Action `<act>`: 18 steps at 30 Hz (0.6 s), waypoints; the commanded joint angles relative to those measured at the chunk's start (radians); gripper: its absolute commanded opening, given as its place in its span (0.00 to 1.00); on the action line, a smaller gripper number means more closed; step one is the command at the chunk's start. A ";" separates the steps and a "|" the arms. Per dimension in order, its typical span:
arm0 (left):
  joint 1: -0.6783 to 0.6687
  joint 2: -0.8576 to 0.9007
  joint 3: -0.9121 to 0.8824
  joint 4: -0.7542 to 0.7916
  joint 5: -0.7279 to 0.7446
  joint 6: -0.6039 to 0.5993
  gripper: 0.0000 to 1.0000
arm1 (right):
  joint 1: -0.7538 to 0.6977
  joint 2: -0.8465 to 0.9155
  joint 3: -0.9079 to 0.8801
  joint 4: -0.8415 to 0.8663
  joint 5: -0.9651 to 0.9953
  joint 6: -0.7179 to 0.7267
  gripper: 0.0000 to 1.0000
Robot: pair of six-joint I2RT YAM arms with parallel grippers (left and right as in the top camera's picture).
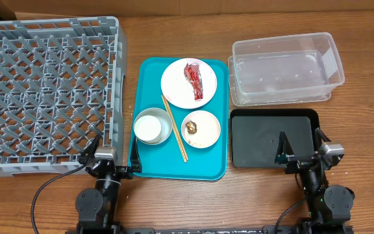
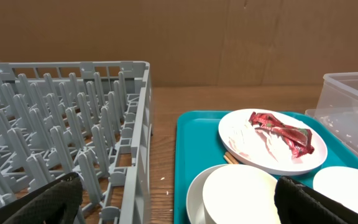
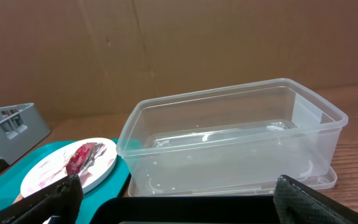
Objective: Sort waste into correct bins and load items into the dishwasher
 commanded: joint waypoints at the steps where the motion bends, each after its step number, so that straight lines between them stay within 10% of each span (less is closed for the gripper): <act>1: -0.006 -0.004 -0.004 -0.003 -0.007 -0.021 1.00 | -0.005 -0.008 -0.010 0.004 -0.002 -0.004 1.00; 18: -0.006 -0.004 -0.004 -0.003 -0.016 -0.021 1.00 | -0.005 -0.008 -0.010 0.004 0.012 -0.004 1.00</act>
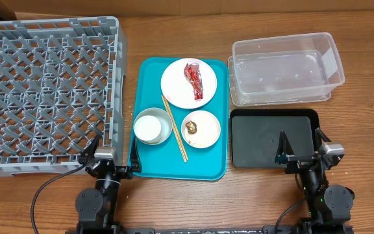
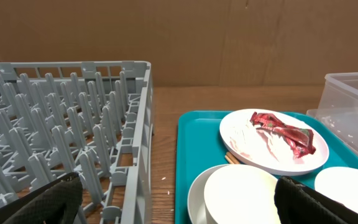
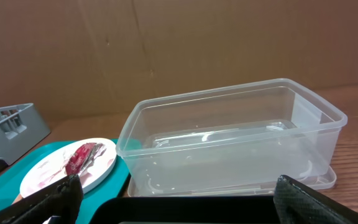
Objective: Sort waste into correct bins and load items into the dishwasher
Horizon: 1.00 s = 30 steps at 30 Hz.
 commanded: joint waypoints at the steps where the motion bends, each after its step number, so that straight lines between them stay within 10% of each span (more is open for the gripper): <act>1: -0.007 -0.004 -0.004 -0.003 -0.012 -0.021 1.00 | -0.005 -0.008 -0.010 0.003 0.011 -0.003 1.00; 16: -0.005 0.000 0.038 -0.027 -0.021 -0.134 1.00 | -0.005 -0.006 0.058 -0.086 -0.008 0.107 1.00; 30: -0.005 0.371 0.492 -0.397 -0.047 -0.132 1.00 | -0.005 0.343 0.457 -0.375 -0.058 0.106 1.00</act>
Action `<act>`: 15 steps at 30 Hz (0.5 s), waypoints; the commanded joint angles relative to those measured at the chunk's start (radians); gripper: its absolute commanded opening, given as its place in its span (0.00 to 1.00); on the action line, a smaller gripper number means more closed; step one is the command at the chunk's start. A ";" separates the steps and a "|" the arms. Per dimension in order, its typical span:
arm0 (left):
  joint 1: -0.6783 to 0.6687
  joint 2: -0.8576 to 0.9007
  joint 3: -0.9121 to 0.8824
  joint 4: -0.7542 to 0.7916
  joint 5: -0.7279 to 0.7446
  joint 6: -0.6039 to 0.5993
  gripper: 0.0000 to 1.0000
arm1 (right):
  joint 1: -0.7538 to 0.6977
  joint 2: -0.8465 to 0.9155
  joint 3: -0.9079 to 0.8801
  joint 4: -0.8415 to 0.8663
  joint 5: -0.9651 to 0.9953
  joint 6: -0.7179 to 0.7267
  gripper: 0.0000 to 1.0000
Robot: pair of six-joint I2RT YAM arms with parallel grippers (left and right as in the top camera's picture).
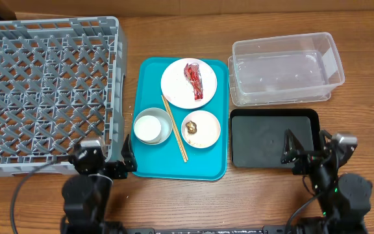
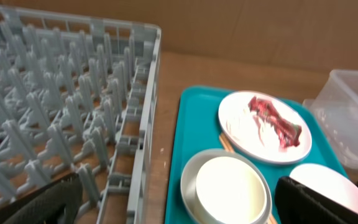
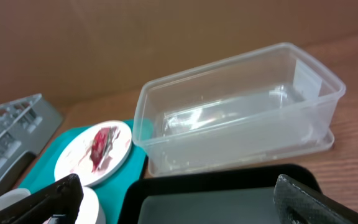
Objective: Sort waste into correct bins and load items into the dishwasher
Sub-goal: 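Move the right gripper to the white plate and grasp the red wrapper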
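A teal tray [image 1: 149, 166] holds a white plate [image 1: 175, 84] with a red wrapper [image 1: 191, 79], a white bowl [image 1: 152, 125], a small plate of food scraps [image 1: 200, 129] and chopsticks [image 1: 174, 128]. The grey dish rack [image 1: 44, 91] stands to its left. My left gripper [image 1: 104, 166] is open at the rack's near right corner, holding nothing; its wrist view shows the bowl [image 2: 229, 186] and the wrapper [image 2: 275, 120] ahead. My right gripper [image 1: 308, 155] is open over the near edge of the black tray [image 1: 265, 133], also with nothing in it.
A clear plastic bin [image 1: 284, 68] sits behind the black tray, and the right wrist view shows the bin [image 3: 241, 112] with the black tray [image 3: 229, 199] below it. A cardboard wall closes off the far side. Bare wooden table surrounds the containers.
Both wrists have shifted: the left one sits further left, the right one further right, and both cameras look down from higher up. Both grippers stay open. Nothing on the table moved.
At both earlier moments the two grippers sat open and still at the table's front edge, with tray, rack and bins untouched. Now both arms have moved off that pose, still open, and all items lie where they were.
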 commanded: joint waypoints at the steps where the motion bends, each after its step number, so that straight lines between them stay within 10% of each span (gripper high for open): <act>1: -0.005 0.142 0.150 -0.078 -0.013 -0.006 1.00 | -0.005 0.141 0.117 -0.040 -0.046 0.004 1.00; 15: -0.005 0.585 0.587 -0.533 -0.005 -0.006 1.00 | -0.005 0.843 0.776 -0.566 -0.050 -0.032 1.00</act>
